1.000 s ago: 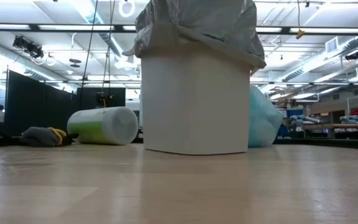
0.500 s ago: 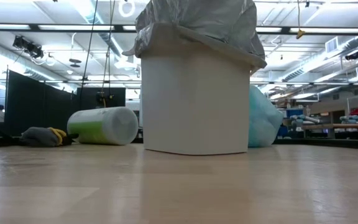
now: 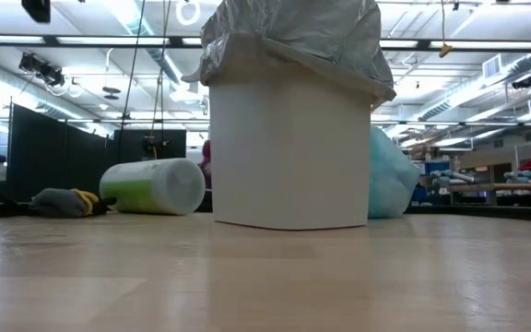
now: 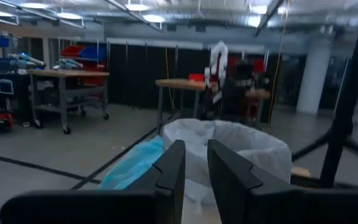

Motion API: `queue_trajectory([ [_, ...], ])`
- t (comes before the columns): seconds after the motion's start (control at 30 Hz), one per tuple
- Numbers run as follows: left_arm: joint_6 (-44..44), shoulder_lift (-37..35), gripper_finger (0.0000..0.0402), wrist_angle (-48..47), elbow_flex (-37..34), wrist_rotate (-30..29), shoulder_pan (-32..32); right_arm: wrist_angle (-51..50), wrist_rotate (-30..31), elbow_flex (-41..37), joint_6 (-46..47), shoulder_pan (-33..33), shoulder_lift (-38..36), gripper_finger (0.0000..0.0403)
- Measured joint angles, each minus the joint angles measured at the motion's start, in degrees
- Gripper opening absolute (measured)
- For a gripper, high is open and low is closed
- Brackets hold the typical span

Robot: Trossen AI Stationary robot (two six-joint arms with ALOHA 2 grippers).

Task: Place trash/remove bag and relplace
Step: Return to Home Position

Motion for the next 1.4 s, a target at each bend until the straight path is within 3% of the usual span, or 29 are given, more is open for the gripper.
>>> queue_trajectory([
  [0.13,-0.89,-3.87,0.0075,6.47,-8.93,0.63,0.00,16.80,-1.94,-15.10,-1.24,-0.02,-10.31,0.0298],
  [0.2,-1.95,-3.83,0.0075,7.29,-11.42,0.75,0.04,24.95,-2.73,-20.02,-3.60,-0.05,-10.90,0.0297],
  [0.3,-3.94,-3.81,0.0075,11.30,-15.63,1.33,0.06,27.70,-6.68,-22.94,-4.45,-0.04,-10.22,0.0296],
  [0.5,-11.26,-3.87,0.0075,15.67,-24.25,4.91,0.05,34.53,-7.99,-29.92,-3.81,-0.09,-10.90,0.0299],
  [0.73,-13.89,-3.90,0.0075,18.70,-29.70,7.81,0.02,42.66,-1.88,-40.48,-3.39,-0.09,-11.03,0.0298],
  [0.9,-15.16,-3.90,0.0075,17.69,-31.74,8.59,0.01,43.70,1.72,-46.49,0.75,-0.08,-10.93,0.0298],
  [1.17,-15.34,-3.90,0.0075,17.08,-37.71,5.26,0.00,41.92,4.16,-46.58,-0.39,-0.13,-10.58,0.0298],
  [1.4,-12.47,-3.79,0.0075,17.71,-38.11,5.38,0.00,37.76,6.72,-46.60,1.53,-0.15,-10.53,0.0298],
])
